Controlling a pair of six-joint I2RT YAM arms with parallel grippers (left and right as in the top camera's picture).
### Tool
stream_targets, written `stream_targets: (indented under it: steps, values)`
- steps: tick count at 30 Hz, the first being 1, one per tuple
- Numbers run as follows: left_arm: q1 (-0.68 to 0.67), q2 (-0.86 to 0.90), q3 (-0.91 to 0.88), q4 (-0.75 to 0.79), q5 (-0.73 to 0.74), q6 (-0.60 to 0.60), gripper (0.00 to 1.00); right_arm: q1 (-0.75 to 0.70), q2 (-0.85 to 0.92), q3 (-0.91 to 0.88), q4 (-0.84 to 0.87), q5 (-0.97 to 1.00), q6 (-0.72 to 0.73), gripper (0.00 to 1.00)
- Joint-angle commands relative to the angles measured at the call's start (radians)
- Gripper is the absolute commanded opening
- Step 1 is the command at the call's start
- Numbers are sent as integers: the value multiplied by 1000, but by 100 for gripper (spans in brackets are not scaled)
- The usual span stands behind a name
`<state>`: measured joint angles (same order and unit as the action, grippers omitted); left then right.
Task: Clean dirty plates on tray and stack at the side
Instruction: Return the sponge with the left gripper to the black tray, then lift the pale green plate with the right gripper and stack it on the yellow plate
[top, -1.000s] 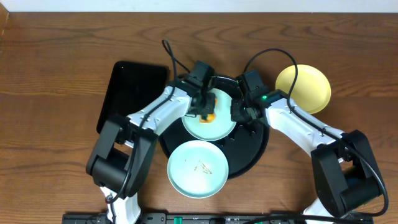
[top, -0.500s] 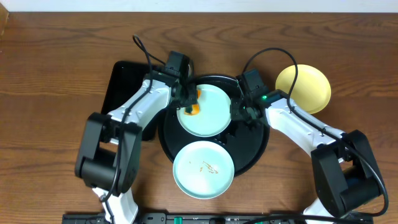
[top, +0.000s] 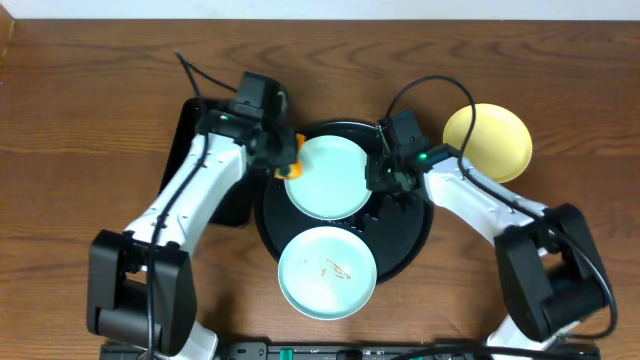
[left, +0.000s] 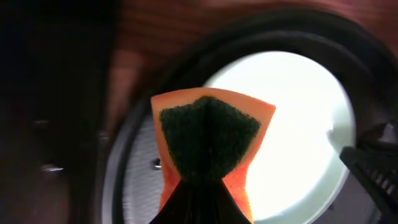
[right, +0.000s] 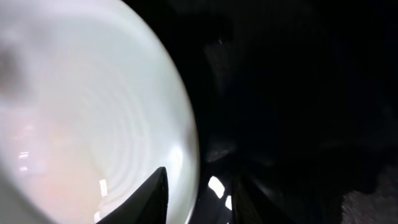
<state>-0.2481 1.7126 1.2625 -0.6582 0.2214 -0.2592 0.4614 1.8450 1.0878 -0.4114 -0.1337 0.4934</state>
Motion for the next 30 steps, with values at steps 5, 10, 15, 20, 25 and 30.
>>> stream_targets:
  steps: [5,10,15,20,25,30]
  values:
    - [183,-7,10,-4,-39,74,8,11,86,13,43,-50,-1,24]
    - [270,5,8,-1,-39,99,8,11,89,13,78,-43,-1,1]
    - [303,8,-5,-1,-39,99,8,2,78,15,94,58,-4,1]
    - [304,8,-16,-8,-40,99,9,-23,11,23,94,137,-85,1]
    - [304,10,-29,-7,-40,99,9,-50,-97,25,93,252,-140,1]
    - [304,10,-55,-7,-40,99,9,-78,-192,25,85,447,-249,1]
